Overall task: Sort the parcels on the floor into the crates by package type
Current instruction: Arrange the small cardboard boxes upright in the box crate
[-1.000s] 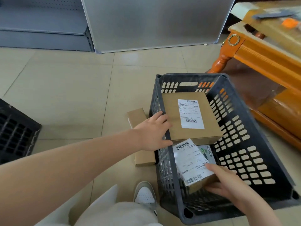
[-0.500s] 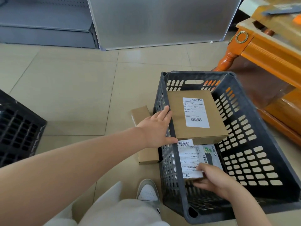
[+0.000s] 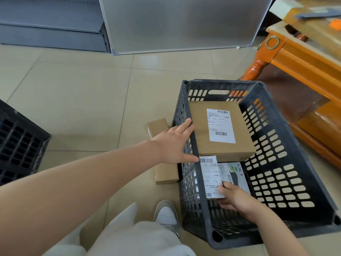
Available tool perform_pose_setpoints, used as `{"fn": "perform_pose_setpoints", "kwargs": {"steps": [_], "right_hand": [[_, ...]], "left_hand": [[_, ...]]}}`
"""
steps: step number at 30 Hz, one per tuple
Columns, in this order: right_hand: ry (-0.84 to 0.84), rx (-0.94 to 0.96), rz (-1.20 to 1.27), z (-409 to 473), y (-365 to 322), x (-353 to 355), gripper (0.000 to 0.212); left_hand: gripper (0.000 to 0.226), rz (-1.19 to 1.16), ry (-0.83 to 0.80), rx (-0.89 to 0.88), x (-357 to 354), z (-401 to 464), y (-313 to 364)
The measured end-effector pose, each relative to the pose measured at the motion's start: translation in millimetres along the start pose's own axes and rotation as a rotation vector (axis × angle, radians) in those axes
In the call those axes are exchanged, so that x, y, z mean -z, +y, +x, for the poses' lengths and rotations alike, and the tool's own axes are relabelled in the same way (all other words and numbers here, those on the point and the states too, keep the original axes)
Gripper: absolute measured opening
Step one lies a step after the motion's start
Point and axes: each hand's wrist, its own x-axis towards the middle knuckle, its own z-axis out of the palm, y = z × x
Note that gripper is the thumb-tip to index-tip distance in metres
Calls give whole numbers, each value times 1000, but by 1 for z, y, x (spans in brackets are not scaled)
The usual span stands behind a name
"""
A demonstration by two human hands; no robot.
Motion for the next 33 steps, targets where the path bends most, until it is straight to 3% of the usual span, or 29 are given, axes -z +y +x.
{"fn": "perform_pose_setpoints", "kwargs": {"steps": [7, 11, 16, 21, 25, 28, 30, 33], "right_hand": [[43, -20, -91, -2, -5, -2, 27], [203, 12, -118, -1, -6, -5, 47], [399, 119, -190, -11, -17, -10, 51], [568, 349, -119, -26, -53, -22, 41], [686, 575, -334, -43, -88, -45, 45], [707, 831, -520, -54, -110, -77, 51], [637, 960, -572, -51, -115, -100, 53], [434, 885, -594, -32, -115, -133, 57]], "left_hand": [[91, -200, 84, -62, -15, -1, -24], [80, -271, 167, -66, -31, -4, -29], [79, -437, 113, 146, -71, -13, -46], [73, -551, 94, 410, -108, -27, -66], [68, -647, 111, 569, -130, -36, -71], [64, -764, 147, 651, -149, -41, -66], [63, -842, 150, 701, -161, -41, -62], [62, -987, 166, 772, -175, -37, -61]]}}
